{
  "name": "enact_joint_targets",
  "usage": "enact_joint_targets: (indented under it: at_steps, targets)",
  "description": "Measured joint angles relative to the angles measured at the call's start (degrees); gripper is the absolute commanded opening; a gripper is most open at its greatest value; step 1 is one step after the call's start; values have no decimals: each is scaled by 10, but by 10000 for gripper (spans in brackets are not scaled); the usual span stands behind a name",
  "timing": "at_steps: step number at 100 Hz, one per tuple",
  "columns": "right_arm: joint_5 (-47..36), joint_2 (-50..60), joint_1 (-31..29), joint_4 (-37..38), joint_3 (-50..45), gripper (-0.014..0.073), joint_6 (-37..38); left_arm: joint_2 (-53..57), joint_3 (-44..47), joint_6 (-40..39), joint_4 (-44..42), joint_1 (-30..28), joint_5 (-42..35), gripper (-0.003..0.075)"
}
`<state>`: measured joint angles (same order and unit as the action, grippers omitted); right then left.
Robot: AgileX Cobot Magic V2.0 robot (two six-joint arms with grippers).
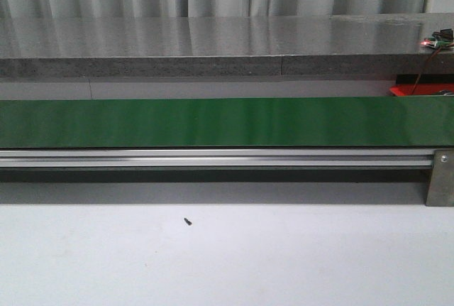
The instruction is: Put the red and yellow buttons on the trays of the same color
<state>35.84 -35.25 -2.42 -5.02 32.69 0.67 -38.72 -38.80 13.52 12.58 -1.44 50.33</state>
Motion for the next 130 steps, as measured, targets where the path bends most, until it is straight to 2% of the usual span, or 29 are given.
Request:
enact_joint_targets:
  at_steps: [51,92,109,118,130]
  targets:
    - [0,0,0,0,0,-59,0,0,0,0,-1,0,0,-20]
    - [0,0,0,0,0,-59,0,0,0,-9,41,0,-74,-20]
    - [0,0,0,0,0,-59,0,-5,-9,-94,-42,-7,-138,-20]
    - [0,0,0,0,0,-59,0,-23,-37,-139,-96,-31,-141,-20]
    - [0,0,0,0,0,-59,0,-75,-91,-157,-126,-78,-121,-20]
